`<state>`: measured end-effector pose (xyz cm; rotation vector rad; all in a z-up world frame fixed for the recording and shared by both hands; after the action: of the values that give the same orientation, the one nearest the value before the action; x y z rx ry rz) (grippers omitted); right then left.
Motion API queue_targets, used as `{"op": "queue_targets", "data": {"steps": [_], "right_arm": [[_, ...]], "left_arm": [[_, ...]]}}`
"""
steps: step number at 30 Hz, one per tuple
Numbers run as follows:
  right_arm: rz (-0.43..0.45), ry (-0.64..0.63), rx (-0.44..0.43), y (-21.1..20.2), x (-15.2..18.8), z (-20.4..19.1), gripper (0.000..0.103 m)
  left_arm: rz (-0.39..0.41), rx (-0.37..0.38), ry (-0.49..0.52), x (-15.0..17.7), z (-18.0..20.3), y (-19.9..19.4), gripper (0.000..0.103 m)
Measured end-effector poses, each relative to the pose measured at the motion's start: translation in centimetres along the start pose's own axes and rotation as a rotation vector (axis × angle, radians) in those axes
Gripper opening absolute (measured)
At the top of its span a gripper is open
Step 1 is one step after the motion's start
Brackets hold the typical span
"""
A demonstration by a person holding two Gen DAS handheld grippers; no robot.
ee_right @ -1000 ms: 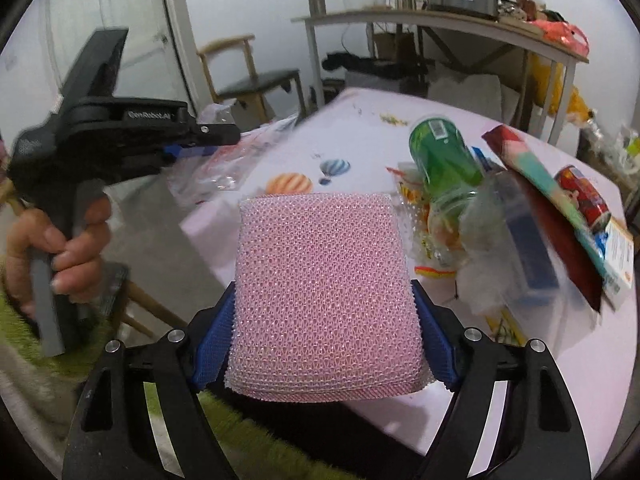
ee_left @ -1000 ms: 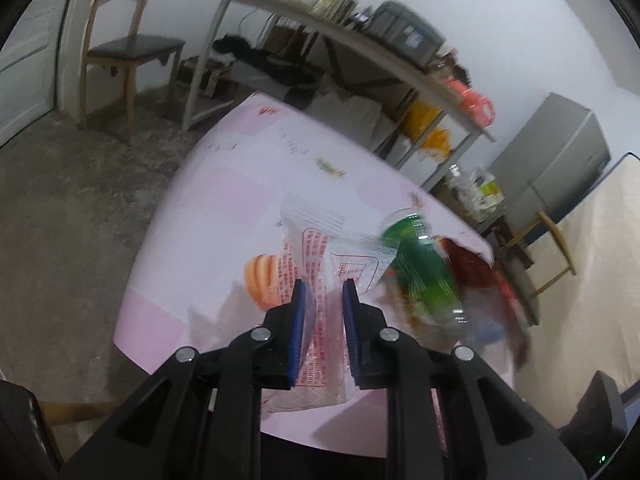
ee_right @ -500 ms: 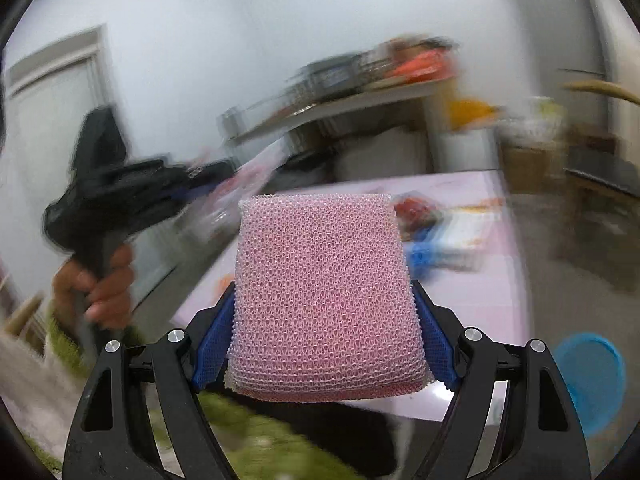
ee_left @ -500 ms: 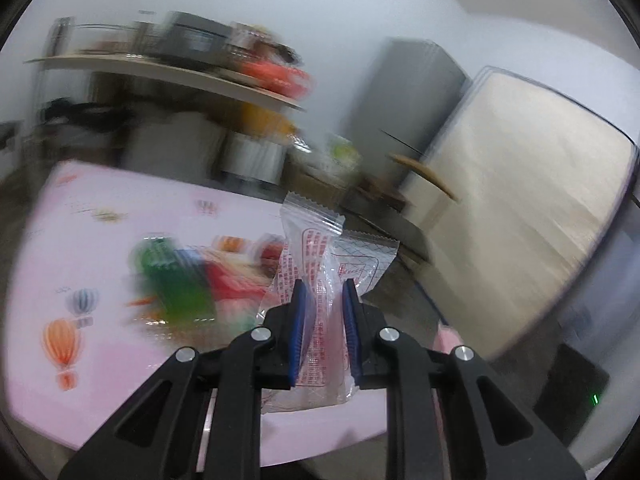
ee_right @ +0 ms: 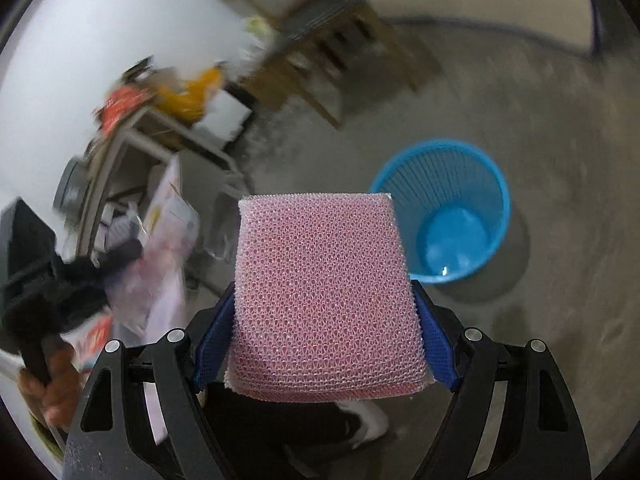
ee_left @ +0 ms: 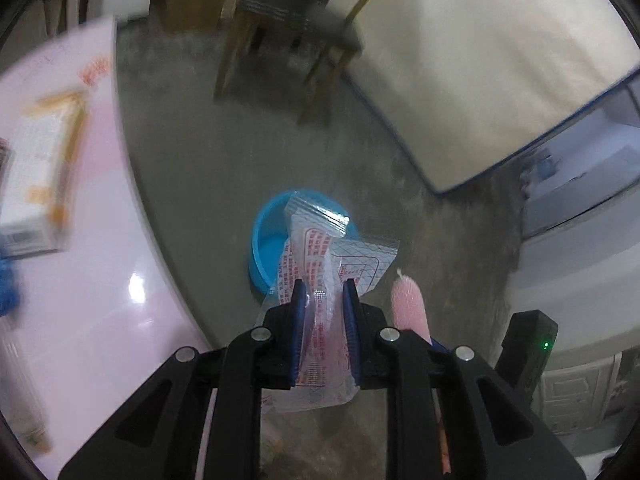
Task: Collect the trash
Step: 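Carry both items to the blue wastebasket and open both tools to drop them, then move both tools back over the table toward the remaining trash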
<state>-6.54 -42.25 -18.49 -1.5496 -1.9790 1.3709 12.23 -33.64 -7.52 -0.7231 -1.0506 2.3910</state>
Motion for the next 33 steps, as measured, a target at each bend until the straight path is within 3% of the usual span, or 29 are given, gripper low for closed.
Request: {"op": "queue_targets", "data": {"steps": [3,7,9,10,11,15,19,24,33], "right_arm": [[-0.051,0.099,-0.009,3.7,-2.5,2.9,0.077],[-0.041,0.192,-0.01,6.9,-7.0,4.7,0.079],[-0.04,0.237,-0.022,8.8,-8.8,5.9,0.085],[-0.047,0.253,-0.032,10.0,-10.0,6.9,0.09],[-0.051,0.269,-0.023,10.7,-10.4,7.9,0.09],[-0.066,0.32,0.06,12.6,-10.3,10.7,0.091],[-0.049,0.346,0.061,11.2,-9.1,11.9,0.091],[-0.008,0.272,0.104,9.0,-8.4,11.6,0.091],[0.154,-0.021,0.203,2.3,-7.7,3.4,0.095]], "left_arm": [[-0.069,-0.021,-0.035,-2.1,-0.7,5.0,0.018],[-0.106,-0.038,-0.058,-4.8,-0.5,10.0,0.019],[-0.114,-0.035,-0.062,-6.9,-0.4,12.4,0.028],[-0.12,-0.042,-0.064,-7.5,-0.5,13.1,0.048],[-0.123,-0.06,-0.076,-8.0,-0.7,13.6,0.061],[-0.099,-0.053,-0.112,-8.5,-1.1,13.4,0.067],[-0.065,-0.042,-0.098,-7.6,-1.5,10.5,0.068],[0.026,-0.055,-0.007,-6.0,-0.2,4.8,0.071],[0.231,-0.064,0.213,0.1,2.0,-7.5,0.082]]}}
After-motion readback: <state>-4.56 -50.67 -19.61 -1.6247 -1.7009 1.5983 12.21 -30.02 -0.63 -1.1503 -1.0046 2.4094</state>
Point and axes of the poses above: each gripper's, at about its wrist camera, not at the fingertips, and y roughly the way its jaws point, z to its right, x to its underside, the point moved 4 cm from there along y, roughly the way its jaws point, and after that the axes turned 8 degrees about x, right-handed, at the moved point
